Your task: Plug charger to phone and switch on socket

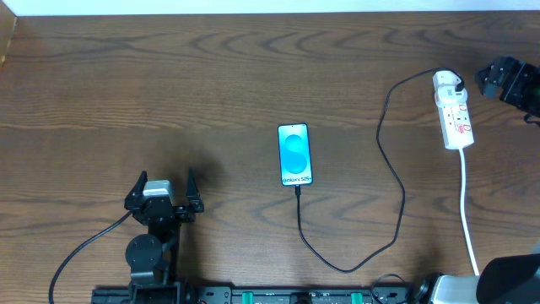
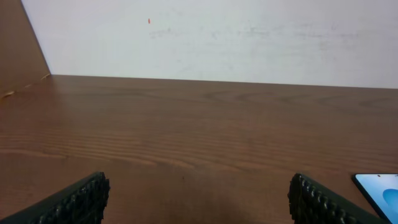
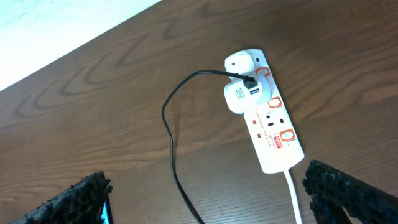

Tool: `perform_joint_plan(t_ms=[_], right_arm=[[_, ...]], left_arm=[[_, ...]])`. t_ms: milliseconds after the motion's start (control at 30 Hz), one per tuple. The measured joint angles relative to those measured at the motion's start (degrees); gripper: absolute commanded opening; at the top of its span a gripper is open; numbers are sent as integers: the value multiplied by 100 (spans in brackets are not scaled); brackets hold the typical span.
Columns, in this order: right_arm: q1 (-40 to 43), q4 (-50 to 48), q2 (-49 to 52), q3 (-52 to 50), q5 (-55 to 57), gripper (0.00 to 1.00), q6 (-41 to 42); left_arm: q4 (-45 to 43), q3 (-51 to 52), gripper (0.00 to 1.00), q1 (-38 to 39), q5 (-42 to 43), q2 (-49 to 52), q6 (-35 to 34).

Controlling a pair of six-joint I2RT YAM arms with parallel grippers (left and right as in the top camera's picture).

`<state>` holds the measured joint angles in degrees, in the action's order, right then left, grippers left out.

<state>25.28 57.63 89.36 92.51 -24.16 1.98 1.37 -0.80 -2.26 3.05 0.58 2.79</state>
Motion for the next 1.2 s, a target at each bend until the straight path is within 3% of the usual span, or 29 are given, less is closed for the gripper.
perform_joint_plan(t_ms=[433, 700, 1000, 1200], right_arm=[[-46, 35, 0, 0, 127, 99, 0], [-577, -761, -302, -643, 264, 99, 0], [-1185, -3095, -1934, -3257, 511, 99, 20], [-1394, -5525, -3348, -5842, 564, 99, 94]], left_arm=[[0, 0, 91, 0, 0, 0, 0], [0, 0, 92, 0, 0, 0, 0], [31, -28, 92, 0, -2, 0, 0], [42, -33, 92, 0, -13, 0, 0]])
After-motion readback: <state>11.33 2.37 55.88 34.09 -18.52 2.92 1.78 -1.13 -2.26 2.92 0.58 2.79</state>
